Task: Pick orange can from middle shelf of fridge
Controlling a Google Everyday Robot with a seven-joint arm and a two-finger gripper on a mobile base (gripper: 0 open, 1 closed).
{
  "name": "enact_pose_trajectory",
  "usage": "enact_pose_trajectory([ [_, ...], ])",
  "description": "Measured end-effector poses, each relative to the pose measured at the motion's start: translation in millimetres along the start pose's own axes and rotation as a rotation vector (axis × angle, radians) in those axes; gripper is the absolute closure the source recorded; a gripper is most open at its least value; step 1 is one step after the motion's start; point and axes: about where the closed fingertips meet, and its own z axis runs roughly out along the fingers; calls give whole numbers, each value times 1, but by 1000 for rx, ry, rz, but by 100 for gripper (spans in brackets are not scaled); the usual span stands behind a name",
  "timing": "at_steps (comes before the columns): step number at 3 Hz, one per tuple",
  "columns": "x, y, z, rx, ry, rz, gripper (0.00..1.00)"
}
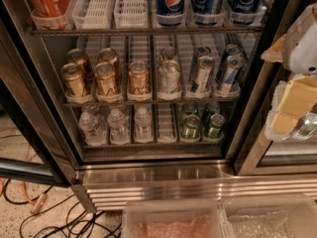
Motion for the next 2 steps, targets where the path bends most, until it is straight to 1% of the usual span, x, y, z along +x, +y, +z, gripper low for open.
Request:
enact_pose_trajectory([
  [1, 0, 0, 0, 0, 0, 0, 0],
  [2, -6, -1, 11, -13, -33, 9, 0],
])
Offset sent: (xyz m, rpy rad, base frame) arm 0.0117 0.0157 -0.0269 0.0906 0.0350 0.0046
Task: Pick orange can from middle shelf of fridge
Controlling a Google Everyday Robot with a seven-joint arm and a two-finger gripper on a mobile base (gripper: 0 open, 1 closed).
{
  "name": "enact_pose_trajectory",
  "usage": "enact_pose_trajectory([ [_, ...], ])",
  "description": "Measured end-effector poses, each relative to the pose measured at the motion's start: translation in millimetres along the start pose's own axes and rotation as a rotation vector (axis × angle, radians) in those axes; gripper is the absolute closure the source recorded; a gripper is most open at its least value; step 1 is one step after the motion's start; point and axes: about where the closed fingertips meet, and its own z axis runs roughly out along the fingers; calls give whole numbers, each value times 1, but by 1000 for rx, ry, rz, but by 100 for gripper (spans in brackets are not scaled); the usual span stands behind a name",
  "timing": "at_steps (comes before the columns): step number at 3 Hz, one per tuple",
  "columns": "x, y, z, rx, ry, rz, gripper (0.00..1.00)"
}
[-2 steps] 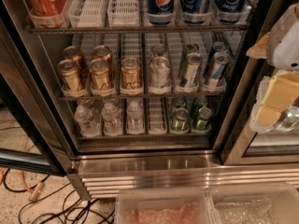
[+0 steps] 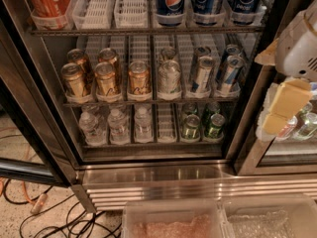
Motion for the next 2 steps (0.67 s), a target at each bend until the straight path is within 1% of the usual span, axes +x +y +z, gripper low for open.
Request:
enact_pose_trajectory([
  [1, -26, 4, 45, -74, -94, 36, 0],
  [2, -66, 19, 87, -138, -236, 95, 0],
])
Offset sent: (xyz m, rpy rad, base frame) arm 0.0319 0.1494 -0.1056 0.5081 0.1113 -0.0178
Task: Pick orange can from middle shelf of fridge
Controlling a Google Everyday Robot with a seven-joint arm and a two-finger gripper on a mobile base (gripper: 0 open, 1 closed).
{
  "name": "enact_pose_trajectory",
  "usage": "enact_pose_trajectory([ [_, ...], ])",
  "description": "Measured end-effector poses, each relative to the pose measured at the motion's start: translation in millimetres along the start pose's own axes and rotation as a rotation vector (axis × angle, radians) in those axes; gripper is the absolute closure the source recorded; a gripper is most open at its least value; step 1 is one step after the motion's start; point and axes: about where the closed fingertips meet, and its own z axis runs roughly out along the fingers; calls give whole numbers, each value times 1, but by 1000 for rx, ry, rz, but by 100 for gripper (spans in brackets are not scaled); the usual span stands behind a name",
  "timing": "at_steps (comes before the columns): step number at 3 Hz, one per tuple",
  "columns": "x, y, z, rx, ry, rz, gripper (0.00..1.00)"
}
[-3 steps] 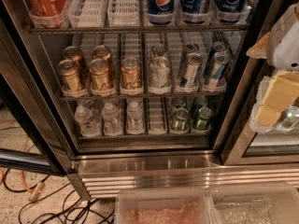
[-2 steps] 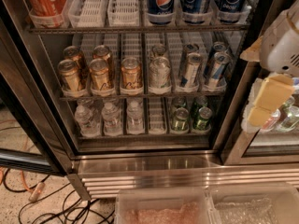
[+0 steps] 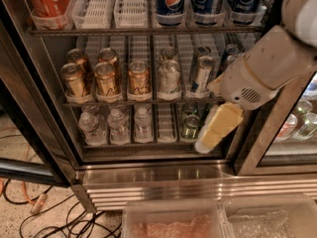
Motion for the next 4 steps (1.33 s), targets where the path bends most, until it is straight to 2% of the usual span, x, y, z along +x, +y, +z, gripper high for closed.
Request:
enact_pose_trajectory([
  [1, -19, 9, 43, -38, -111, 42, 0],
  [2, -37, 16, 94, -31, -237, 107, 0],
  [4, -39, 15, 98, -26, -255, 127, 0],
])
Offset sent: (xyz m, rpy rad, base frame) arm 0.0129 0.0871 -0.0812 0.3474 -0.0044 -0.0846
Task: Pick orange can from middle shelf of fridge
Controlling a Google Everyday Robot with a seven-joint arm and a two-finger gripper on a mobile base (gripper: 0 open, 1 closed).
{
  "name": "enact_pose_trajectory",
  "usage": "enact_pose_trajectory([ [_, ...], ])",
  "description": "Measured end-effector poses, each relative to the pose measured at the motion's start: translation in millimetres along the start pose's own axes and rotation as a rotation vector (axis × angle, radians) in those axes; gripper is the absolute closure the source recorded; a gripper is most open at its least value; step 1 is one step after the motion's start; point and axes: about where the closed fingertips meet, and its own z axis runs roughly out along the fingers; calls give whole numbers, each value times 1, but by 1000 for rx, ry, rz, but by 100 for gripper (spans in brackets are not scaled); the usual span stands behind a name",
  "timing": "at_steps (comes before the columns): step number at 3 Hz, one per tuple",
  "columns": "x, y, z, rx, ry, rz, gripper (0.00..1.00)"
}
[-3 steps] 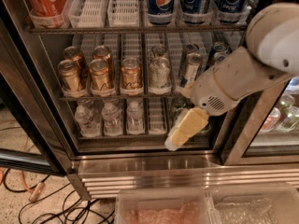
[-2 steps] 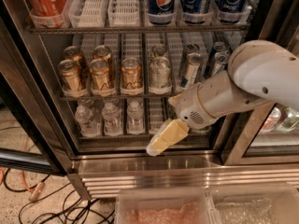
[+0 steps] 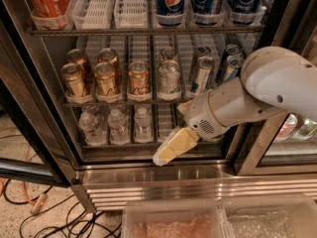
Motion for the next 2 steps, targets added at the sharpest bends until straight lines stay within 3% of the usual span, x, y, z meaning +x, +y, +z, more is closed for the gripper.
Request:
enact_pose_trajectory([
  [1, -1, 0, 21, -11, -68, 51, 0],
  [2, -10, -7, 46, -9, -191, 107, 0],
])
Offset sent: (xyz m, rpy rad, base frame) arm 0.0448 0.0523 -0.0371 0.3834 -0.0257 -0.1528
